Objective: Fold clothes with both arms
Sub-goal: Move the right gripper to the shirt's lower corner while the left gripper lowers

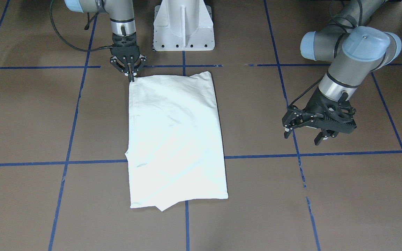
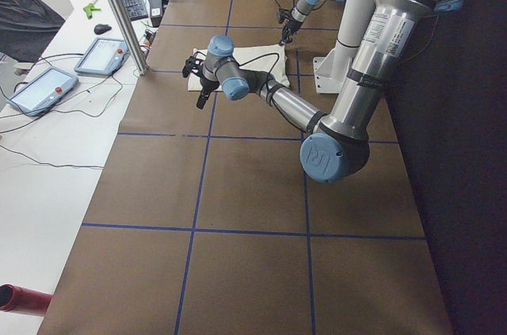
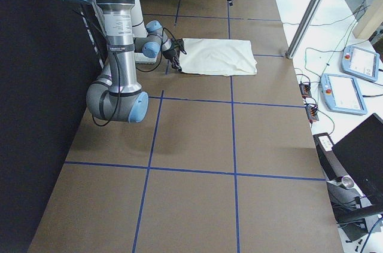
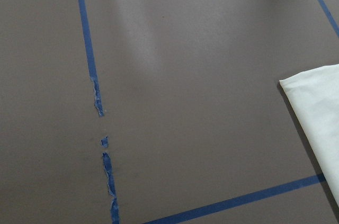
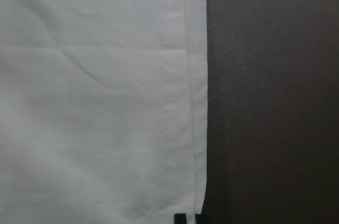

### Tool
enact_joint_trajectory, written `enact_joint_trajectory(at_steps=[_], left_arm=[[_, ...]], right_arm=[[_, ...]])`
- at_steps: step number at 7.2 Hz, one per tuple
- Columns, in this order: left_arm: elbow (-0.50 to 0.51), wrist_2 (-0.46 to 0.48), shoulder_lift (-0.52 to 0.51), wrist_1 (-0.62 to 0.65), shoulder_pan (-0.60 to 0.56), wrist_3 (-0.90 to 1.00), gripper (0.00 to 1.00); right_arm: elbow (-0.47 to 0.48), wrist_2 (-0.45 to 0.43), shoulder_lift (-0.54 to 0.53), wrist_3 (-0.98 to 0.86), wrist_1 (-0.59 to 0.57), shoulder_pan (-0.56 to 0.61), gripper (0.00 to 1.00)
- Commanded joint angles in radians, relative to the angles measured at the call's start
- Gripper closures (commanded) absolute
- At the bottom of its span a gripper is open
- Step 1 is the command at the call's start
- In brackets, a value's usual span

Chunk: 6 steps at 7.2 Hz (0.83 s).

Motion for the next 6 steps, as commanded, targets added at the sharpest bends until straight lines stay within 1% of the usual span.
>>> enact_joint_trajectory(at_steps=[1,2,3,4,5,6], left_arm=[[-0.015,0.000,-0.003,0.000,0.005,-0.052,0.00],[-0.053,0.003,-0.005,0.001,0.045,-0.135,0.00],[-0.098,0.015,-0.003,0.003,0.106,-0.249,0.00],[-0.157,0.100,-0.003,0.011,0.213,-0.418,0.00],[-0.199,0.182,-0.002,0.012,0.326,-0.577,0.00],[-0.210,0.286,-0.003,0.012,0.446,-0.752,0.00]], right_arm=[[0.003,0.031,0.038,-0.008,0.018,0.055,0.00],[0.003,0.147,0.063,-0.008,0.080,0.133,0.00],[0.002,0.239,0.054,-0.009,0.205,0.189,0.00],[0.000,0.253,0.034,0.003,0.287,0.204,0.00],[0.000,0.250,0.010,0.056,0.374,0.206,0.00],[0.002,0.248,-0.003,0.133,0.424,0.208,0.00]])
